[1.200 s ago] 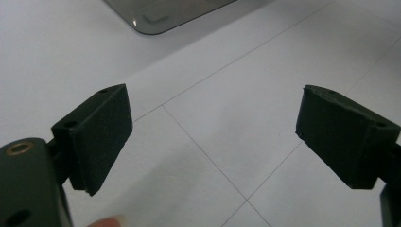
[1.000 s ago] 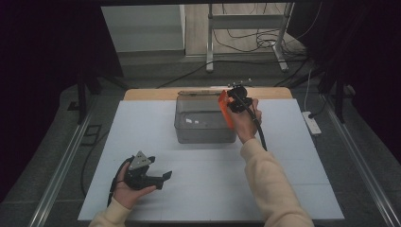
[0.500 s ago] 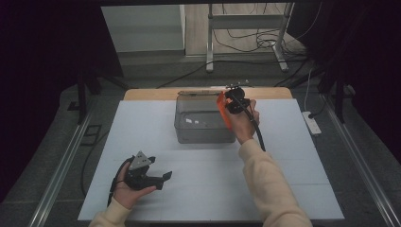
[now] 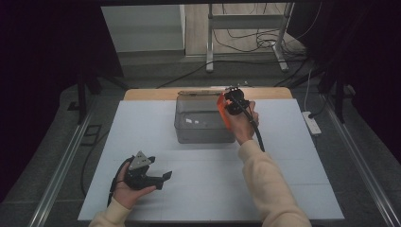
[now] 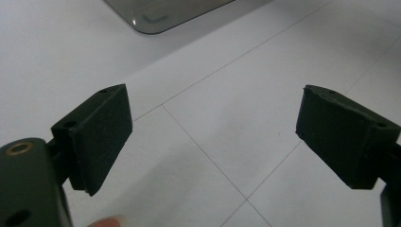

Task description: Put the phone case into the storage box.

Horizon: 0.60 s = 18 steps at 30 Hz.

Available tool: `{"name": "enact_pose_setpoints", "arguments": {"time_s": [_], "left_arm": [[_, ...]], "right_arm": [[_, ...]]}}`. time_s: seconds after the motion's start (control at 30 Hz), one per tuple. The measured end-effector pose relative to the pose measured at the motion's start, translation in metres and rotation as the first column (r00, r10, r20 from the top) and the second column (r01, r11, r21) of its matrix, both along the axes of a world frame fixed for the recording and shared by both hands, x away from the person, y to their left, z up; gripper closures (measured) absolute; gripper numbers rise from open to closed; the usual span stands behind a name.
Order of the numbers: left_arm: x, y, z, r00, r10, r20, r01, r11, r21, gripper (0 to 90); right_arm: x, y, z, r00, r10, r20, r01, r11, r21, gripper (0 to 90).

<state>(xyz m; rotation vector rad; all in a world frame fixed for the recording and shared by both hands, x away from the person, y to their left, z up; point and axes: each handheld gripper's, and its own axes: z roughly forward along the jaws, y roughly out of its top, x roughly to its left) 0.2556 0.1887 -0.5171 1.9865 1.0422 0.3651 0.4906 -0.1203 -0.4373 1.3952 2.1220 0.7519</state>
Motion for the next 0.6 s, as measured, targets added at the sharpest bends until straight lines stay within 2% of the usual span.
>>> {"name": "enact_pose_setpoints", "arguments": {"time_s": [0.6], "left_arm": [[-0.0008,-0.0014,0.0011,1.0,-0.002,0.004,0.002,1.0,-0.006,11.7]], "right_arm": [[0.0014,0.0002,-0.0092,0.9998,-0.004,-0.02,0.004,1.0,-0.005,79.4]]}}
